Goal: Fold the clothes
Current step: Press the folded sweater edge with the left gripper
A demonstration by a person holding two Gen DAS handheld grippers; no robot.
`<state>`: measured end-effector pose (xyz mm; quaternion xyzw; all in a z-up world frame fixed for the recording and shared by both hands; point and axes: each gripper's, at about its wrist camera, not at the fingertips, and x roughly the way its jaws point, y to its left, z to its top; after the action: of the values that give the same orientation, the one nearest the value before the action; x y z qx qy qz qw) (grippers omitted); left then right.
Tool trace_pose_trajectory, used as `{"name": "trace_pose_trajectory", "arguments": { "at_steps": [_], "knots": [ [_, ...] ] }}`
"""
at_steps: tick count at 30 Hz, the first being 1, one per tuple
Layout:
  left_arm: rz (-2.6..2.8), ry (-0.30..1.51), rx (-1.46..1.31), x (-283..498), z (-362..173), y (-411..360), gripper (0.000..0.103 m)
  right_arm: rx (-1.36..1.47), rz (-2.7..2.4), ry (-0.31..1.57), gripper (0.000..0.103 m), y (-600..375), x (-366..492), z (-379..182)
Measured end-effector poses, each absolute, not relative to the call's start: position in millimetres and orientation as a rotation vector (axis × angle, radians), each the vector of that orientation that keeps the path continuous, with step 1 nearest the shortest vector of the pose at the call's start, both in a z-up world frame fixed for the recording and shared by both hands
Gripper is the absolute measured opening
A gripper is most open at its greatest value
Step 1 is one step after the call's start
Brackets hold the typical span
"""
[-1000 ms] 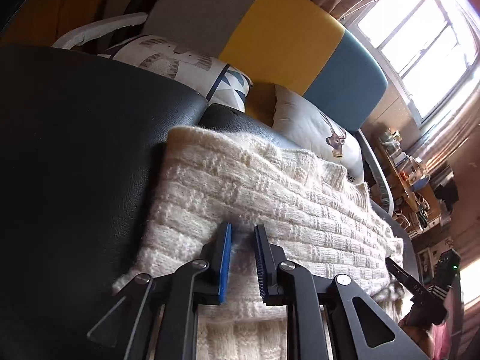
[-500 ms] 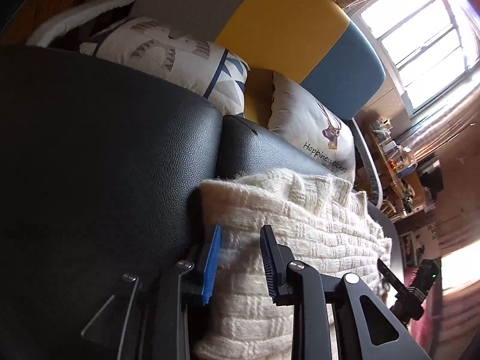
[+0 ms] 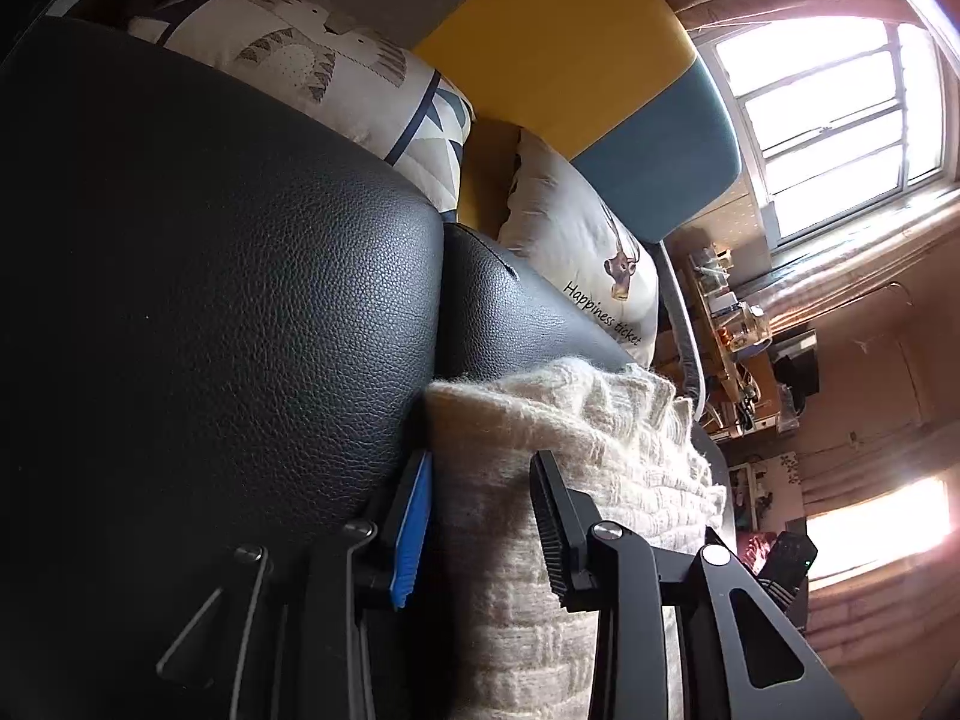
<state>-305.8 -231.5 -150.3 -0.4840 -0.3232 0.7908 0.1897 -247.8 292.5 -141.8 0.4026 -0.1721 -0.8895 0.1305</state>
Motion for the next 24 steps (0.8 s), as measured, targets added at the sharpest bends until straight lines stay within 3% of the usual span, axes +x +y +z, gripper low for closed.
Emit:
{"name": "trace_pose_trajectory", "arguments": {
  "at_steps": [2,6,10,13,18,21,24],
  "knots": [
    [2.289,-0.827,-1.388,-309.5,-146.4,-217.9,0.030,1.170,-2.587,-0.493,0.024,292.2,-247.8,-141.8],
    [2.537,-0.587,-1.348,-294.7,-124.5,-192.9,0.011,1.174,-2.599,-0.469,0.024,290.0,-247.4,-141.6],
    [2.776,-0.214,-1.352,-275.6,-119.8,-164.6,0.010,1.182,-2.614,-0.441,0.024,287.0,-247.9,-141.7],
    [2.814,-0.104,-1.363,-278.4,-124.9,-151.1,0.011,1.186,-2.629,-0.408,0.024,284.1,-247.2,-140.6],
    [2.745,-0.499,-1.413,-281.1,-111.4,-188.5,0.016,1.182,-2.623,-0.425,0.024,286.5,-247.1,-141.2],
    [2.843,-0.540,-1.313,-262.2,-85.7,-196.0,0.017,1.181,-2.618,-0.439,0.024,288.0,-247.1,-140.5],
    [2.787,-0.460,-1.217,-264.6,-60.3,-178.8,0.030,1.195,-2.607,-0.428,0.024,289.5,-248.2,-129.0]
  ]
}}
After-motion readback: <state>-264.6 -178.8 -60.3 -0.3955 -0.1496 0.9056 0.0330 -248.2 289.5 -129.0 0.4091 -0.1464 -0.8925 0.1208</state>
